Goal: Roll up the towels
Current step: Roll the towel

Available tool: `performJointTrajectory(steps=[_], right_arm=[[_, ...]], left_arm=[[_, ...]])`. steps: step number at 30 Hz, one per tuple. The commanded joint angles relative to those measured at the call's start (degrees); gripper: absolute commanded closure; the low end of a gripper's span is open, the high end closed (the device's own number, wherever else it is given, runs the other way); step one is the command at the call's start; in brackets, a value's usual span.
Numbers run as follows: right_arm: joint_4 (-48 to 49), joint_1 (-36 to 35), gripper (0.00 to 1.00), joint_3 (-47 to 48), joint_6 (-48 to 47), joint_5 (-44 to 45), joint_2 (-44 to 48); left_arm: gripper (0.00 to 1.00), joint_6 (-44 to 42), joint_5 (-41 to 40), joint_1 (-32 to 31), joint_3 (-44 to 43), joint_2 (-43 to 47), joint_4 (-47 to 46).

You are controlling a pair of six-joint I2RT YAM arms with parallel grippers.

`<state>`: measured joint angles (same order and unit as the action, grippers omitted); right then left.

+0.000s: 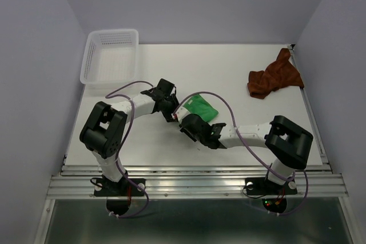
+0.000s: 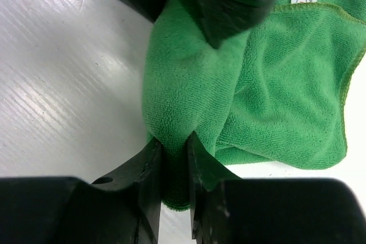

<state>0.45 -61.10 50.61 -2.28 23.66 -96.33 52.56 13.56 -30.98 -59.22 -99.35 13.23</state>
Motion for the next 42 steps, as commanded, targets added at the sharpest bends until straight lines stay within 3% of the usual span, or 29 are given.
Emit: performJointTrajectory(steps=[1,4,8,14,20,30,42], right_arm=[[1.2,1.2,0.85,-1.1,4.8,-2.9,1.9],[1.2,4.8,0.88,-1.6,7.8,-10.6,5.2],[0.8,11.6,0.89,-1.9,10.9,-22.1,8.4],[0.5,22.0,0.9,-1.0,16.0,-46.9,7.1],[1.8,29.2,0.9,0.8,20.5,-59.8,2.4],[14.2,38.8,0.91,-2.2,33.6,-73.9,-4.0],[23.0,46.3,0.92,-3.1,46.4,-80.6,-13.8]], left_arm=[[0.42,0.4,0.6,-0.2,2.6,3.5,-0.3],[0.1,0.4,-3.8,-0.2,3.1,7.1,-0.1],[0.02,0.0,-4.9,-0.1,3.3,9.5,-0.7],[0.01,-1.5,-4.8,-0.1,3.0,11.4,-3.0],[0.01,-3.1,-3.8,-0.1,1.7,10.8,-5.0],[0.01,-5.4,0.2,-0.1,-2.7,5.1,-7.8],[0.01,-6.1,3.2,-0.7,-10.7,-5.5,-10.2]])
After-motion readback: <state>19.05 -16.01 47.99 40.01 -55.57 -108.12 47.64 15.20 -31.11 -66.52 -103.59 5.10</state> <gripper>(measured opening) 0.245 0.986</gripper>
